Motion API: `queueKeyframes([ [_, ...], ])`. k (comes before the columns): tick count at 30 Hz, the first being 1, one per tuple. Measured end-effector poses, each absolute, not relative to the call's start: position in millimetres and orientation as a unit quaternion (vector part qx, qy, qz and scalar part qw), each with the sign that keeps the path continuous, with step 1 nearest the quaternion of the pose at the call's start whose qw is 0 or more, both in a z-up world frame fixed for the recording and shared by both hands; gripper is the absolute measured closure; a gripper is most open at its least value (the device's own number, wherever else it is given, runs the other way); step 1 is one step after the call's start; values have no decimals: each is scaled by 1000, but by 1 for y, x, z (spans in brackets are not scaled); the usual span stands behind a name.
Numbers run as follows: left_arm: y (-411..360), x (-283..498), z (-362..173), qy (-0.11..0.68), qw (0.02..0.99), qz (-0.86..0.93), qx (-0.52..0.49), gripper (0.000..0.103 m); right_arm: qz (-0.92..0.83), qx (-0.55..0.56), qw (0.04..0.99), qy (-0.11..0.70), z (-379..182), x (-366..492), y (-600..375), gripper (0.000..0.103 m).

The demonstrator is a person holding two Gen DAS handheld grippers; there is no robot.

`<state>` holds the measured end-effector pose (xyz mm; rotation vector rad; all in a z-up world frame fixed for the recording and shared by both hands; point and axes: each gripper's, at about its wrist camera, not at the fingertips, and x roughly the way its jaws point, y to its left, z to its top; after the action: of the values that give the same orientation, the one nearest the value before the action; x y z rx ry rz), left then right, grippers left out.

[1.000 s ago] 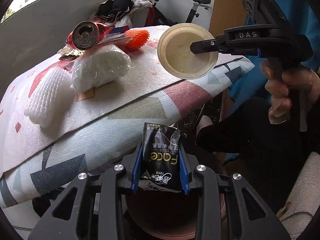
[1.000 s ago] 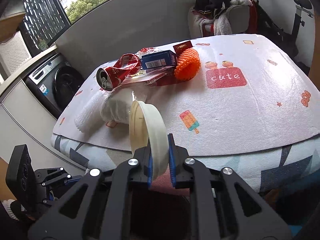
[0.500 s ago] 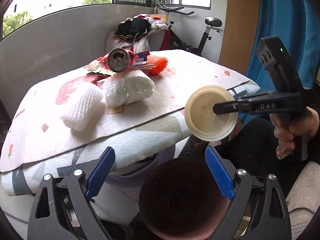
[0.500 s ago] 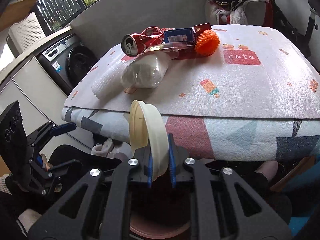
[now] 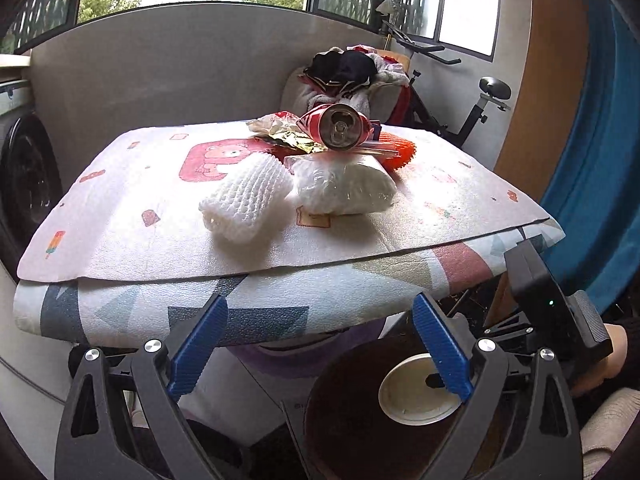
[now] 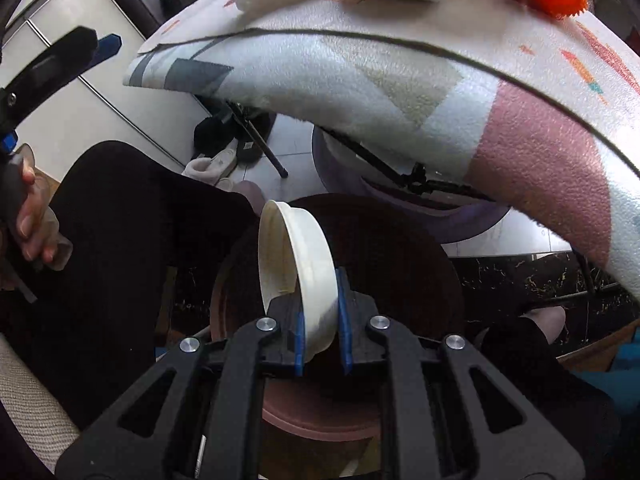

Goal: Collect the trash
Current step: 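Carry the lid down to the brown bin and open the right gripper, then raise the right gripper from the bin back toward the table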

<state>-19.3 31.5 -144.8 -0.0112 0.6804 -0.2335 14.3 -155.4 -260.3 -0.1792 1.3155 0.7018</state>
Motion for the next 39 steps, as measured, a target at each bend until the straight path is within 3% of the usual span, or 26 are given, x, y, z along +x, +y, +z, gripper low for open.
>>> queueKeyframes([
  [7,22,-18,-152,342,932,-116,22,12,290,-94,701,644,-288,17,-150,86],
  [13,24,-15,-153,347,931,-112,13,12,291,-101,699,646,-287,17,-150,78],
  [15,23,-15,-153,347,931,-111,14,12,290,-103,702,643,-287,18,-150,72],
  [17,22,-16,-153,347,931,-111,15,12,288,-103,710,634,-284,18,-151,54],
  [20,23,-15,-153,348,931,-111,13,12,287,-97,723,621,-278,18,-155,37],
  [26,25,-15,-152,347,932,-107,9,12,275,-87,766,575,-256,17,-166,10],
  [39,26,-16,-151,342,935,-96,8,12,237,-29,854,463,-205,22,-204,6],
])
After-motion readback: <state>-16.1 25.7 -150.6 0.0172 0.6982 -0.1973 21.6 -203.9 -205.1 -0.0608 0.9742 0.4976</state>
